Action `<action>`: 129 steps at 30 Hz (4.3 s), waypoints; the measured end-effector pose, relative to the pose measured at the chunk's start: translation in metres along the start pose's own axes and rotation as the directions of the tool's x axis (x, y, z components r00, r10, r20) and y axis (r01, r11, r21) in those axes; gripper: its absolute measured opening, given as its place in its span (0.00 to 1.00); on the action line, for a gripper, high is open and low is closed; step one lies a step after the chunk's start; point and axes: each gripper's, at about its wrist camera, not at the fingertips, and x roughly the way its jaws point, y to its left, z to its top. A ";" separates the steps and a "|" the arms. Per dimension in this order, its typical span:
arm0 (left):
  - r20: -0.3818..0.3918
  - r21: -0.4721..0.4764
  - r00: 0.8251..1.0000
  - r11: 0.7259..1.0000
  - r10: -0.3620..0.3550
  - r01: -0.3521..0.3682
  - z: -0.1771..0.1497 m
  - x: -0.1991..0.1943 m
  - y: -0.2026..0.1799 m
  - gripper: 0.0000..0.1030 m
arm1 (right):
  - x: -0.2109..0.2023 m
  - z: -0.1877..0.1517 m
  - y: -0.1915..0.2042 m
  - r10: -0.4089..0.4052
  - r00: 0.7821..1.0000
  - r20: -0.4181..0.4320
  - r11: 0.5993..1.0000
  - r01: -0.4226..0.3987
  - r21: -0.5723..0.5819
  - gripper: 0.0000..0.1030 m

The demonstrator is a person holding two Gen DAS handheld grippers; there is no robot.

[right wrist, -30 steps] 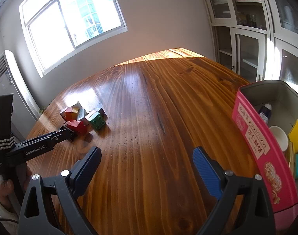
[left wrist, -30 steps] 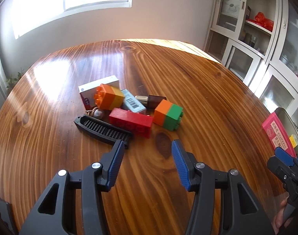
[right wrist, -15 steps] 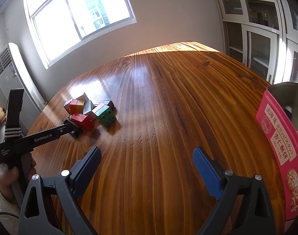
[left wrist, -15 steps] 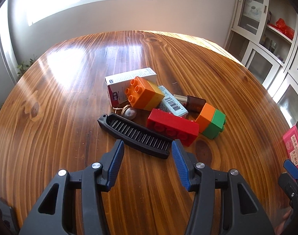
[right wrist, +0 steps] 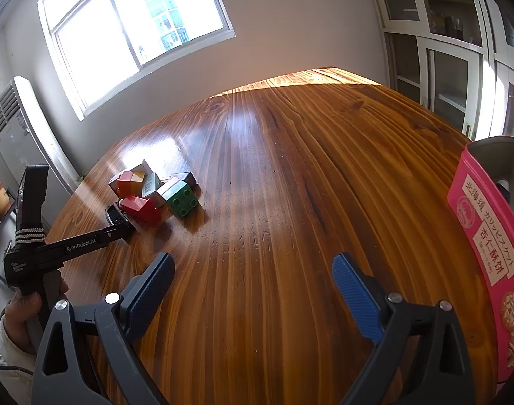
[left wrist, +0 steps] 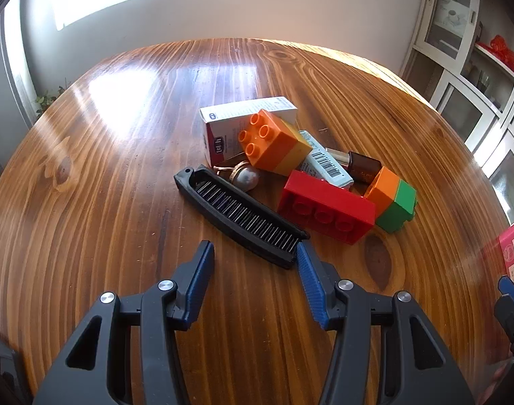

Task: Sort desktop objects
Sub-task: 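Withdraw both grippers from the pink tin back to the table objects, then grasp the black comb with the left gripper, then grasp the orange-green toy block with the right gripper while left holds the comb, then carry the orange-green block into the pink tin while left carries the comb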

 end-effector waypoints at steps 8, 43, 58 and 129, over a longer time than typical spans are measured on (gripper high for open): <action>-0.002 -0.063 0.999 0.997 0.041 -0.041 -0.009 -0.010 0.033 0.53 | 0.004 0.002 0.004 0.006 1.000 -0.010 1.000 -0.006 -0.013 0.94; 0.039 -0.063 0.995 0.994 0.089 -0.087 0.026 0.008 0.040 0.28 | 0.086 0.036 0.070 0.018 0.992 -0.123 0.964 -0.050 -0.261 0.94; 0.099 -0.064 0.993 0.996 0.070 -0.064 0.026 -0.019 0.039 0.28 | 0.118 0.051 0.086 -0.005 0.989 -0.148 0.943 -0.045 -0.329 0.70; 0.069 0.294 0.965 0.930 -0.252 0.222 -0.028 -0.078 -0.167 0.28 | -0.117 -0.004 -0.089 -0.199 0.963 0.180 0.974 0.174 0.147 0.37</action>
